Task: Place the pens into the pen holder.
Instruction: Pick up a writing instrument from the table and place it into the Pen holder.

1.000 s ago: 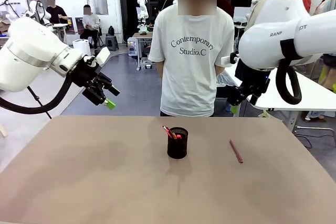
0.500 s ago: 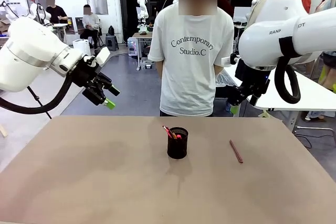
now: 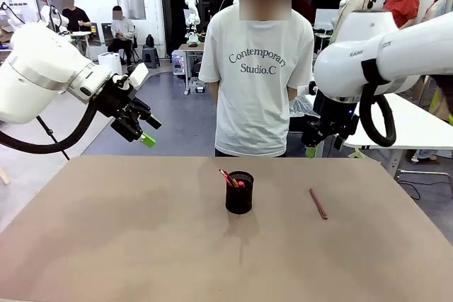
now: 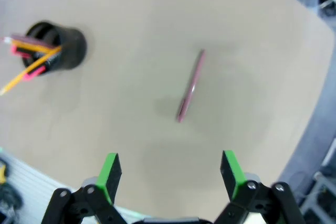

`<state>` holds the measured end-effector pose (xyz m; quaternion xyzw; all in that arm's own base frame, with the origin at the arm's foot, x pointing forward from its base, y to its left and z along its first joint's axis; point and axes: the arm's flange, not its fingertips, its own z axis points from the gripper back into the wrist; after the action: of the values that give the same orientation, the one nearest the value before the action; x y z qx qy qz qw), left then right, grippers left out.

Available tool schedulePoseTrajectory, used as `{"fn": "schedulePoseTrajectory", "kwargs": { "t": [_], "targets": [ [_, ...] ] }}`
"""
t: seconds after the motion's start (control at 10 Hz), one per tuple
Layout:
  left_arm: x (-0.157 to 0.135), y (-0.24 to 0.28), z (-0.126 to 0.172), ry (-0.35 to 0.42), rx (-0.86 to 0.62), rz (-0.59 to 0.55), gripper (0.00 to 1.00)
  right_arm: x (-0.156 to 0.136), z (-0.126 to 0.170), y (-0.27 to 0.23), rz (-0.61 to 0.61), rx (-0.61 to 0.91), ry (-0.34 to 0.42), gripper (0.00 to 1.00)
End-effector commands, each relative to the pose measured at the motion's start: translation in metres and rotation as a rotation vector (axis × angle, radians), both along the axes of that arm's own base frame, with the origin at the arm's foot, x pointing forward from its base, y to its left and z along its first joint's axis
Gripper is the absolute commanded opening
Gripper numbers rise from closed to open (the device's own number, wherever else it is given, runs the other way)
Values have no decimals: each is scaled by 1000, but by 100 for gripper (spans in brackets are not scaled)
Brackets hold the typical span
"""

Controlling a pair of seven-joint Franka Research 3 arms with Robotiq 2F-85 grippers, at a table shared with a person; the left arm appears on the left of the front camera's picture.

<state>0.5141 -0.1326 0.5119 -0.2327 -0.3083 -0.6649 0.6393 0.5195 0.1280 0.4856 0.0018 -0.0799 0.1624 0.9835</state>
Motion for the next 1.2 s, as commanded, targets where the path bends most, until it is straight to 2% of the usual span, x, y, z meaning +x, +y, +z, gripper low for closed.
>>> {"fn": "schedulePoseTrajectory", "kwargs": {
  "t": [0.0,0.1,0.2,0.4,0.7,0.9,1.0,1.1],
  "targets": [
    [-1,2,2,4,-2,-3,100,31,-15,12,-158,-22,-35,100],
    [-1,2,2,4,-2,-3,100,37,-29,11,-201,-52,-62,100],
    [-1,2,2,4,-2,-3,100,50,-40,9,-193,-88,-93,100],
    [-1,2,2,4,-2,-3,100,55,-75,1,-176,-23,-133,100],
    [-1,2,2,4,-2,-3,100,45,-104,-10,-249,107,-58,100],
    [-1,2,2,4,-2,-3,100,37,-104,-14,-215,137,-43,100],
    [-1,2,2,4,-2,-3,100,51,-111,-7,-247,73,-36,100],
    [-1,2,2,4,-2,-3,100,51,-111,-7,-247,73,-36,100]
  ]
}}
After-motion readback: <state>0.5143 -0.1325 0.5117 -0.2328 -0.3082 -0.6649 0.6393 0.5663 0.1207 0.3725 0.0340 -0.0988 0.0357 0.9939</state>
